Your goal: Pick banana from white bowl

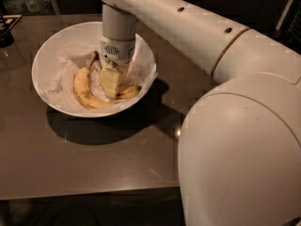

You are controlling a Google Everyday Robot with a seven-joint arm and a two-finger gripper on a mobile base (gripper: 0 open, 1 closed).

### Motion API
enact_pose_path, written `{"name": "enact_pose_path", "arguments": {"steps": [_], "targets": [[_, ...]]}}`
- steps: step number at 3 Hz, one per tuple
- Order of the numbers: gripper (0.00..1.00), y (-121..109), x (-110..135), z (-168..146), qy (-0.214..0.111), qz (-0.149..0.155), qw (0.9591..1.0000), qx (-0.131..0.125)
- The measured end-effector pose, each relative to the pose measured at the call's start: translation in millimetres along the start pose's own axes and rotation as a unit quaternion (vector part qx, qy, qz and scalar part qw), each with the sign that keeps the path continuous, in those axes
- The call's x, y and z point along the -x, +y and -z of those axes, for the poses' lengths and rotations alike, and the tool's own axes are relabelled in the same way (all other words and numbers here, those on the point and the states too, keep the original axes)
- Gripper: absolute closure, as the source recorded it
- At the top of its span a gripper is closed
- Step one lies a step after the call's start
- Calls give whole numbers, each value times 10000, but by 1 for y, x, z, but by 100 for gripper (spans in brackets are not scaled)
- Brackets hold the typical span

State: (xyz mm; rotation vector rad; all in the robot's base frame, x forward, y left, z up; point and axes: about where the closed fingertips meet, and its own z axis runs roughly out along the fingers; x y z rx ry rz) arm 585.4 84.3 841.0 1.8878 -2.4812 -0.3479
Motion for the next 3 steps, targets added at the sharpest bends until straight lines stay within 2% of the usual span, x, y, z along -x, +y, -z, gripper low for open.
{"name": "enact_pose_path", "arguments": {"steps": [1, 2, 3], "targets": [[88, 0, 0, 0, 0, 0, 10000, 0], [100, 1, -2, 13, -189, 61, 9995, -228], [100, 3, -9, 25, -309, 134, 9986, -401]]}}
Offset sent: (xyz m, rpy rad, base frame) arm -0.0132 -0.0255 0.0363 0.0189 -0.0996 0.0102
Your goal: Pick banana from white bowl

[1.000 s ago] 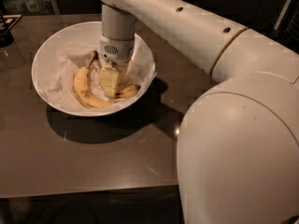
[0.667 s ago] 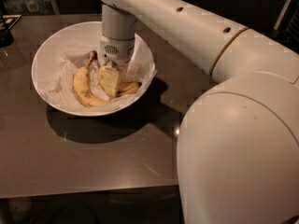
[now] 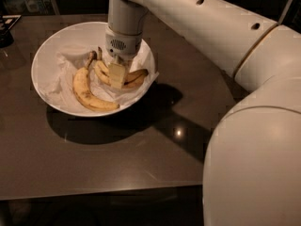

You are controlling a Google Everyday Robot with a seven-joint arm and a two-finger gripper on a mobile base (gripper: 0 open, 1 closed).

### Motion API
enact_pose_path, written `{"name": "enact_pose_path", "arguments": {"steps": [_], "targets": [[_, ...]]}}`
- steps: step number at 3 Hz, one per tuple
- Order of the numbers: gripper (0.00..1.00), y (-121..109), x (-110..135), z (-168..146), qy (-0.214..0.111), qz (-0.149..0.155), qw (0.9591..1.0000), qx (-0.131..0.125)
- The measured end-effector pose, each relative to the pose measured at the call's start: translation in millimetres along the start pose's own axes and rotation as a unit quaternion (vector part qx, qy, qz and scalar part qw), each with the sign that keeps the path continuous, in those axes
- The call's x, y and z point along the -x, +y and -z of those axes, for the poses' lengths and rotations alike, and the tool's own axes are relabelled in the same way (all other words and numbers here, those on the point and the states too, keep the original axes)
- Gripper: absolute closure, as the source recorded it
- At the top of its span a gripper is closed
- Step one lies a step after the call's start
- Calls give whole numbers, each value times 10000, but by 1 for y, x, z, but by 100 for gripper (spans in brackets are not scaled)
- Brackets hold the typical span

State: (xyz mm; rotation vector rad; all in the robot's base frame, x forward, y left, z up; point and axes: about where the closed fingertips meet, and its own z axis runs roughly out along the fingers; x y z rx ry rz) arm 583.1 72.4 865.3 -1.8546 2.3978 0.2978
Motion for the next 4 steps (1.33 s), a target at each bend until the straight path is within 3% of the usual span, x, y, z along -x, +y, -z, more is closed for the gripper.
{"name": "enact_pose_path", "arguments": {"steps": [2, 4], "targets": [[100, 9, -8, 19, -189, 296, 9993, -126], [100, 57, -31, 66, -538, 840, 9947, -262]]}}
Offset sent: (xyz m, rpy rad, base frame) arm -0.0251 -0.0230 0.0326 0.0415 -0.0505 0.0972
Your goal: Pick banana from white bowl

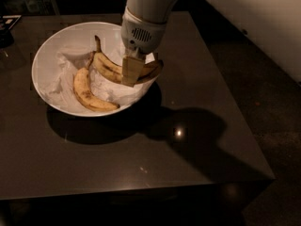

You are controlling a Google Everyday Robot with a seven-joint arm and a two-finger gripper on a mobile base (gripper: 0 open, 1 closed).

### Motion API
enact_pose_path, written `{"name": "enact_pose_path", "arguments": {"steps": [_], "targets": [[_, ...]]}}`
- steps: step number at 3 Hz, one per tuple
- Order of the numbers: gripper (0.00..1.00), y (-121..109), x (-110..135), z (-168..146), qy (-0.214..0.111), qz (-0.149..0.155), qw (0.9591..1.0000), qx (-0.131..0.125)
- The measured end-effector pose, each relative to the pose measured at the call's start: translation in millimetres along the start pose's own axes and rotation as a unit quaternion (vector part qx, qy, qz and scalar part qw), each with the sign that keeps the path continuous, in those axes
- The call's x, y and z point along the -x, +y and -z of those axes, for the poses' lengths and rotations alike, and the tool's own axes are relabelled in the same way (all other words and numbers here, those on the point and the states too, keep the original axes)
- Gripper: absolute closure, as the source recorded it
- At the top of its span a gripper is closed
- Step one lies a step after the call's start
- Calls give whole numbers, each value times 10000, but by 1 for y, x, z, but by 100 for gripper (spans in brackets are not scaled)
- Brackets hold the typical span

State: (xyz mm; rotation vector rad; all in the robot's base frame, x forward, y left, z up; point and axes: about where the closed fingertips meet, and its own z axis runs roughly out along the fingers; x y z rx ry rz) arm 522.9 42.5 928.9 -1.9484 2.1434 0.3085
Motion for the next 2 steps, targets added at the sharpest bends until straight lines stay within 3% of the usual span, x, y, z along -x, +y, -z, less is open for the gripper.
{"name": "enact_pose_path", "arguments": {"steps": [1, 2], "targets": [[100, 29, -9, 27, -168, 203, 9996, -92], [100, 57, -31, 48, -337, 169, 9992, -137]]}}
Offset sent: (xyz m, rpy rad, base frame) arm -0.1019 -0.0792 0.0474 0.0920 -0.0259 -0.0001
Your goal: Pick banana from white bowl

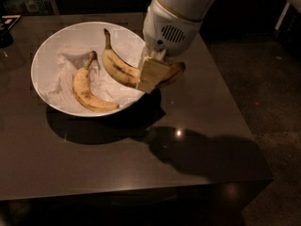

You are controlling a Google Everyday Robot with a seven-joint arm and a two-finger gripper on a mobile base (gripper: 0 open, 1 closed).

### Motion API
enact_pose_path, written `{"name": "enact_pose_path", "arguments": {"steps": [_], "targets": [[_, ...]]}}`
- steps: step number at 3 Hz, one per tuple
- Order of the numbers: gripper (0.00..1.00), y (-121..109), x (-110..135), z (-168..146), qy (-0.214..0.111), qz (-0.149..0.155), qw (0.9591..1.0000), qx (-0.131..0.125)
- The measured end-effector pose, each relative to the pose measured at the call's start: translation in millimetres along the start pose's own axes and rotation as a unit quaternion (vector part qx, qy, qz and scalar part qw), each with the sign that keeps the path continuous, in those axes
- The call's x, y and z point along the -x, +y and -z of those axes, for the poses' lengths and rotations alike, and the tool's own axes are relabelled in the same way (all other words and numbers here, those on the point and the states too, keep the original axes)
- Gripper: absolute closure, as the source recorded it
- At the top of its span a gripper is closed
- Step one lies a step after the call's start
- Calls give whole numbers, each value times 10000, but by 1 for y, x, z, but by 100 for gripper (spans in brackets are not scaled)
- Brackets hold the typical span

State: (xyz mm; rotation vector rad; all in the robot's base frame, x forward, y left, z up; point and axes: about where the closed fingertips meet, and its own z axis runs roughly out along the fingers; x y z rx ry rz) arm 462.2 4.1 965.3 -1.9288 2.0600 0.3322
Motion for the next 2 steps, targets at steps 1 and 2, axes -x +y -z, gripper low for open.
{"name": "enact_pose_path", "arguments": {"steps": [1, 2], "targets": [[100, 27, -22, 17, -137, -206, 9997, -85], [100, 52, -44, 26, -306, -455, 9984, -154]]}}
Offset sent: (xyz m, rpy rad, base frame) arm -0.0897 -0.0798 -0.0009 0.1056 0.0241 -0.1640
